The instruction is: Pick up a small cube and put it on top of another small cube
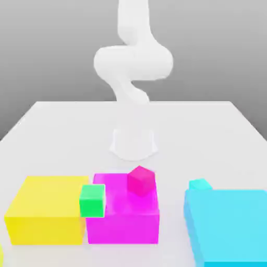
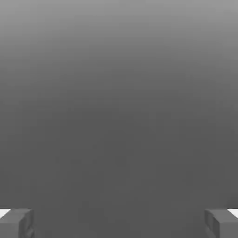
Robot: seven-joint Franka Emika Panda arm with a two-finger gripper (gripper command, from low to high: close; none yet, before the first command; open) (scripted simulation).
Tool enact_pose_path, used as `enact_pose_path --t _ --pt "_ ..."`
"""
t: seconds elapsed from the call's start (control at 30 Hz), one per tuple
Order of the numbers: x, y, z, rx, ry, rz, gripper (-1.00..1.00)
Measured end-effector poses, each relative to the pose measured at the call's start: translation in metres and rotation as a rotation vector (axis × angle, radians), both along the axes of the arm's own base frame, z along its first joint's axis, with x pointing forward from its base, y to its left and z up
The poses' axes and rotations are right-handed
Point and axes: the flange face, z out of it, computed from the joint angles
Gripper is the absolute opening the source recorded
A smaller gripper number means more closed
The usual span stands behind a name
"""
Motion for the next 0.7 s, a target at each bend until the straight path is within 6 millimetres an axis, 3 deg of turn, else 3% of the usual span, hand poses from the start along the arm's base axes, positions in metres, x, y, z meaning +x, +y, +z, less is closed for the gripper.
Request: enact_pose_path --t 0.17,0.33,0.5,0.7 --pt "0.035 0.052 -0.111 0.045 0.168 0.077 0.0" --pt "0.033 0.107 -0.22 0.044 0.329 0.141 0.0" --pt "-0.002 0.152 -0.322 0.003 0.483 0.194 0.0" --pt "-0.075 0.178 -0.428 -0.096 0.646 0.241 0.0"
